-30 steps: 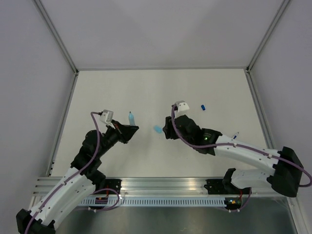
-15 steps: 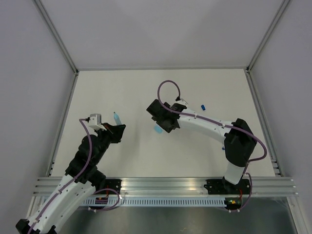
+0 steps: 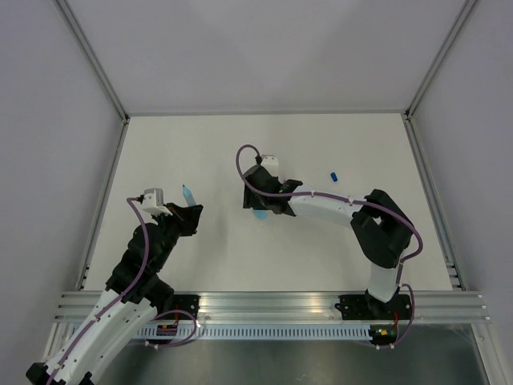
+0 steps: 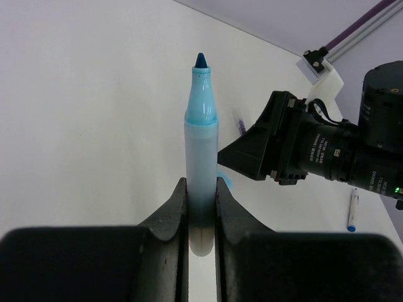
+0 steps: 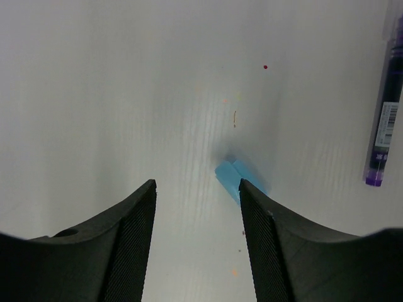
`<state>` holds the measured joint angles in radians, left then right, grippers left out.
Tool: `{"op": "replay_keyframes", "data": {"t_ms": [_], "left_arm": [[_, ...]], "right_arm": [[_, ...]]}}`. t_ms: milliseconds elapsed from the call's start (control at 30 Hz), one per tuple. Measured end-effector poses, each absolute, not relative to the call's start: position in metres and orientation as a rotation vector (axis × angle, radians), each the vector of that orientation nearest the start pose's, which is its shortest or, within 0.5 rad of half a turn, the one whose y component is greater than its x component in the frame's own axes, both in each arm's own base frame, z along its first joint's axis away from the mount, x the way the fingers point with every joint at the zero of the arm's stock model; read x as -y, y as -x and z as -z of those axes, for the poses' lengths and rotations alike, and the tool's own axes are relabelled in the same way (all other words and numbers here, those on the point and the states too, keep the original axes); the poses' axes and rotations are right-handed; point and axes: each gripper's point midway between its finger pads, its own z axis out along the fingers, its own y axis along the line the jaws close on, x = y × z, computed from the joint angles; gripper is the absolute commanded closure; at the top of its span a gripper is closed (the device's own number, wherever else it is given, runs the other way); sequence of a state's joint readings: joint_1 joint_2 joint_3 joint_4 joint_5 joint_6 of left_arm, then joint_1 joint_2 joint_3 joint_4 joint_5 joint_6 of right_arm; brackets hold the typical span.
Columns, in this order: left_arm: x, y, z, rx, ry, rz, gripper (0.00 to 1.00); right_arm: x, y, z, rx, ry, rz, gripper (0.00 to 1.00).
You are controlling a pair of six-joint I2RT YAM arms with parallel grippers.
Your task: Insert the pens into the pen caps
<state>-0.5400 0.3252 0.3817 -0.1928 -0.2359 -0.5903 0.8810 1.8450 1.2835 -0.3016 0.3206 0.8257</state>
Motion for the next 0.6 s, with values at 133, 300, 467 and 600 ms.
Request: {"op": "replay_keyframes", "data": {"t_ms": [133, 300, 467, 600], "left_arm": [[0.115, -0.227, -0.203, -1.731, 0.223, 0.637, 0.98], [0.115, -0.227, -0.203, -1.731, 0.223, 0.637, 0.98], [0.115, -0.227, -0.203, -1.731, 0.223, 0.638, 0.98], [0.115, -0.227, -0.203, -1.731, 0.223, 0.638, 0.98]], "right_arm": [[-0.347, -0.324, -0.063, -2.419, 0.134, -0.341, 0.43], [-0.348, -0.328, -0.046, -2.413, 0.305, -0.298, 0.43], [-0.356, -0.334, -0.044, -2.396, 0.386, -0.37, 0.43], [-0.362, -0.334, -0.033, -2.408, 0.437, -0.416, 0.43]]}}
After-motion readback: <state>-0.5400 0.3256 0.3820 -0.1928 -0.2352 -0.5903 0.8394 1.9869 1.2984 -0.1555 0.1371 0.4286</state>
